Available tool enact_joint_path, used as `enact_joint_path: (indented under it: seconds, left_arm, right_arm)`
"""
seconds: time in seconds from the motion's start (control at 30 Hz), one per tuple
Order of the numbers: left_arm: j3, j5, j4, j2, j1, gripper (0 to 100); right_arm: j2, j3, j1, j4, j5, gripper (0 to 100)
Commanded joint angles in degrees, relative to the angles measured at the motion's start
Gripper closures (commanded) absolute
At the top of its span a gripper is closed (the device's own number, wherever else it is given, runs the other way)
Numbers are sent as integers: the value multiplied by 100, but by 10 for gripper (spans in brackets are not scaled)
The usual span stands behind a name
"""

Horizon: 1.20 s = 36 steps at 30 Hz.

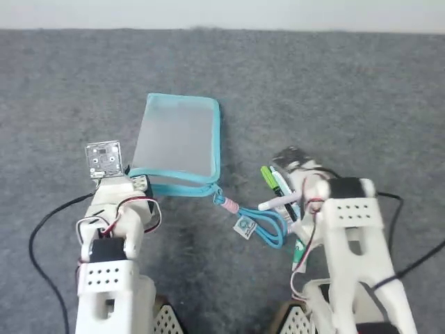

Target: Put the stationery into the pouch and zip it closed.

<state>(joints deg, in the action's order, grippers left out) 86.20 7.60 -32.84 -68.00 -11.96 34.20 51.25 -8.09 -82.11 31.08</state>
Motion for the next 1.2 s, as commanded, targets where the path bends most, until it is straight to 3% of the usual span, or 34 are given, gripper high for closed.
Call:
enact_joint_path:
  seconds: [0.0, 0.2, 0.67, 0.9, 1.17]
  left_arm:
    - [-400, 123, 70, -70, -53, 990]
    - [-400, 123, 70, -70, -53, 990]
    - [-391, 114, 70, -70, -53, 989]
    - [-391, 114, 70, -70, -53, 989]
    - [-391, 114, 70, -70, -62, 989]
  right_arm:
    - [180, -53, -602, 198, -387, 775]
    - [145, -9, -954, 514, -923, 772]
    - [145, 835, -875, 1578, -914, 772]
    - [145, 1187, -312, 1991, -879, 773]
    - [145, 1336, 75, 2193, -563, 957]
